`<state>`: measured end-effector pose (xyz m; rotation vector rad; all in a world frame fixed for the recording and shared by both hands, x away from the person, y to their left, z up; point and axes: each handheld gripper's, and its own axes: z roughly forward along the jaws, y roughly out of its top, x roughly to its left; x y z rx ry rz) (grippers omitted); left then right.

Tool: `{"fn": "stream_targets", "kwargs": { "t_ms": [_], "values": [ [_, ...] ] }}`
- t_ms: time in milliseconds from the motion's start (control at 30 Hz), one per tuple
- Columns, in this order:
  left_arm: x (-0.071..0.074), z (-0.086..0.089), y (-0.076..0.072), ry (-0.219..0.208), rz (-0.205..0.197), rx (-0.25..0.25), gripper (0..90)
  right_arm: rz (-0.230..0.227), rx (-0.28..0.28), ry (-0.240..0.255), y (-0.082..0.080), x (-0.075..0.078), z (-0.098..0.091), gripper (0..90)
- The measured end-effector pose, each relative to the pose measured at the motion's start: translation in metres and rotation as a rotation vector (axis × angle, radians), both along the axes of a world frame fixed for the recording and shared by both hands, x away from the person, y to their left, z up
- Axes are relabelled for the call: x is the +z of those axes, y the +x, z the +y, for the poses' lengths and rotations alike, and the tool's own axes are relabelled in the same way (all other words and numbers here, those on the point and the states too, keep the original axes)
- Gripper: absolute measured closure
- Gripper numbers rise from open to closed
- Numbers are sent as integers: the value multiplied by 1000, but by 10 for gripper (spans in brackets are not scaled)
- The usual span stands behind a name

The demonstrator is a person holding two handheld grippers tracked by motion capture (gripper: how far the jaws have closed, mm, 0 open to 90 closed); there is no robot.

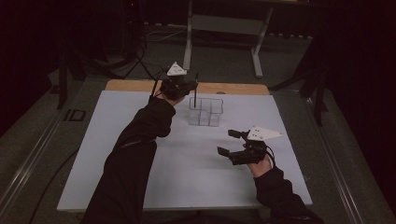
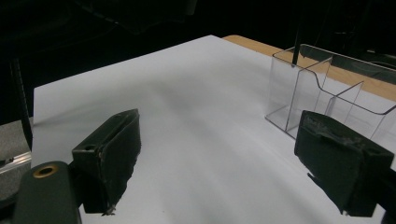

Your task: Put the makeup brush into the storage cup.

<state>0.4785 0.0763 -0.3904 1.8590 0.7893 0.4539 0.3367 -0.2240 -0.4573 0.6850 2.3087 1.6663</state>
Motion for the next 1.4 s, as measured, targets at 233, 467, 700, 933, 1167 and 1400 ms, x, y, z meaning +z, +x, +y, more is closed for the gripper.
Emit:
{"fn": "stream_targets", "kwargs": {
  "t_ms": [233, 467, 700, 933, 1167, 1400],
  "values": [
    [-8, 2, 1, -5, 11, 3, 861, 2, -1, -3, 0, 0, 0, 145],
    [-15, 1, 0, -12, 23, 8, 860, 4, 4, -6, 0, -1, 0, 145],
    [-21, 4, 0, -27, 42, 33, 859, 7, 6, -3, 0, -1, 0, 146],
    [-19, 4, 0, -51, 74, 51, 731, 9, 8, -5, 1, -1, 0, 146],
    [-19, -1, -3, -11, 113, 96, 230, 8, 3, -5, 1, 0, 0, 146],
    [-17, 4, -12, -8, 93, 118, 130, 5, 3, -6, 0, 1, 0, 146]
  ]
}}
